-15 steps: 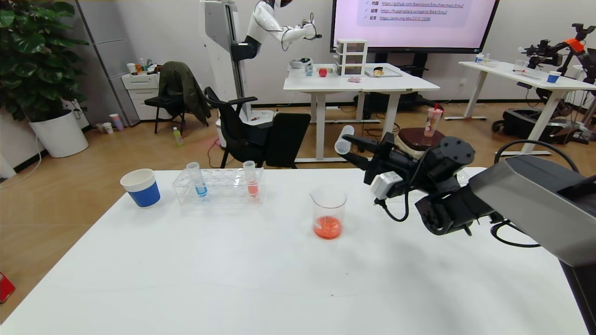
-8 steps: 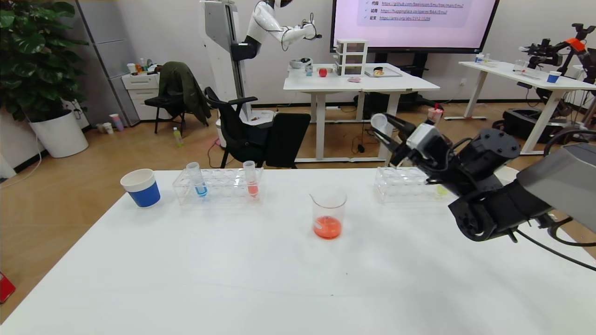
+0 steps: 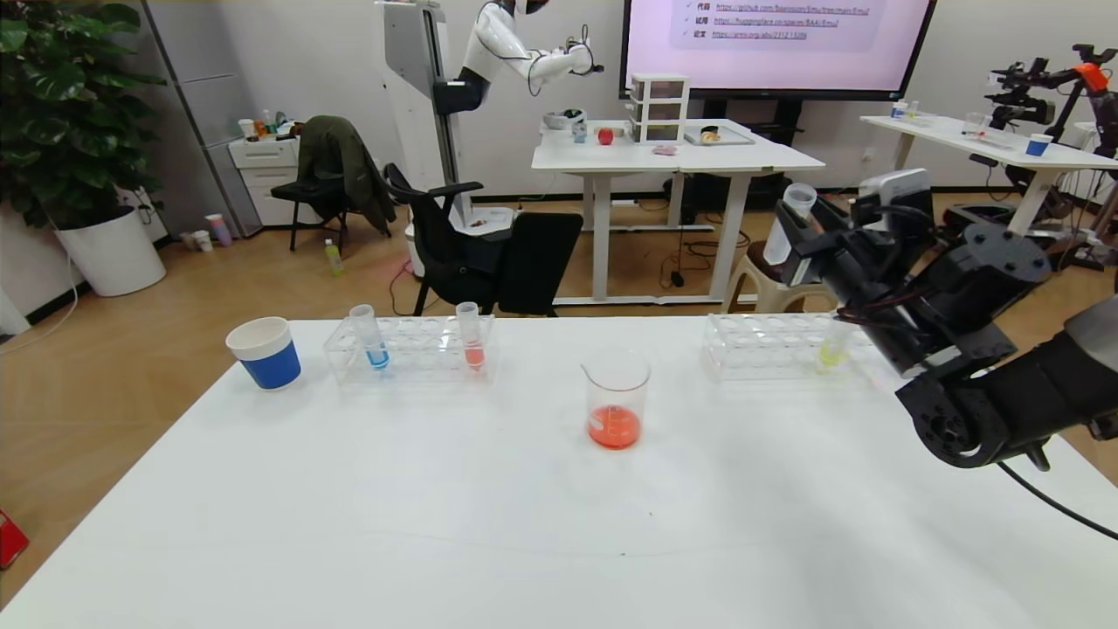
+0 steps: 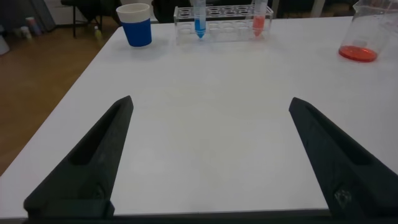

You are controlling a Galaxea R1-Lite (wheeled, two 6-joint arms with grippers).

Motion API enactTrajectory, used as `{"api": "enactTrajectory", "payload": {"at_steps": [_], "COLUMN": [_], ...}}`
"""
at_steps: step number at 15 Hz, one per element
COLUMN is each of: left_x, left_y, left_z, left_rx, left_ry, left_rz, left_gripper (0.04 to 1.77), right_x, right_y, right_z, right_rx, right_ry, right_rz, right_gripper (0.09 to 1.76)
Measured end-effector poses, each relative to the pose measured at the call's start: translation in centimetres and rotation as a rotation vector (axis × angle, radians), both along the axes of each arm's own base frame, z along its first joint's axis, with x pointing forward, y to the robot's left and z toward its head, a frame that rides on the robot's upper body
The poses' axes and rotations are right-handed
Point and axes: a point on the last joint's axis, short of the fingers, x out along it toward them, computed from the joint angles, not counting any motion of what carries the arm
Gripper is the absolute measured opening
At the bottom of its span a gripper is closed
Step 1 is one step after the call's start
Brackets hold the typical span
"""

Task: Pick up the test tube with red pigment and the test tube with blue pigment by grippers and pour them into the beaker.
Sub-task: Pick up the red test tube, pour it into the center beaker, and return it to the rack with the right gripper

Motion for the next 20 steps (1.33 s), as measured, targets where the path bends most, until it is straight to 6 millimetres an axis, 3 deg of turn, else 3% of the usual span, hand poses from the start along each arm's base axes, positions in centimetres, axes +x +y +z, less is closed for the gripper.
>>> {"api": "enactTrajectory", "payload": {"at_steps": [4, 7, 10, 14, 16, 20], "left_x": [0.0, 0.0, 0.0, 0.0, 0.0, 0.0], "left_y": [0.0, 0.0, 0.0, 0.0, 0.0, 0.0], "left_z": [0.0, 0.0, 0.0, 0.0, 0.0, 0.0], "left_rx": [0.000, 0.000, 0.000, 0.000, 0.000, 0.000], "left_ry": [0.000, 0.000, 0.000, 0.000, 0.000, 0.000], "left_rz": [0.000, 0.000, 0.001, 0.001, 0.000, 0.000], "left_gripper": [1.75, 1.75, 1.75, 1.75, 1.75, 1.75], "right_x": [-0.8, -1.7, -2.7, -3.1, -2.7, -1.5], "right_y": [-1.9, -3.4, -6.1, -11.2, -13.2, -16.9], "right_z": [-0.1, -0.1, 2.1, 5.5, 5.7, 3.7], "right_rx": [-0.010, -0.017, 0.036, 0.072, 0.091, 0.137], "right_ry": [0.066, 0.264, 0.378, 0.292, 0.277, 0.302], "right_rz": [-0.049, -0.076, -0.140, -0.278, -0.329, -0.410], "right_gripper": [0.51, 0.51, 0.51, 0.51, 0.51, 0.51]}}
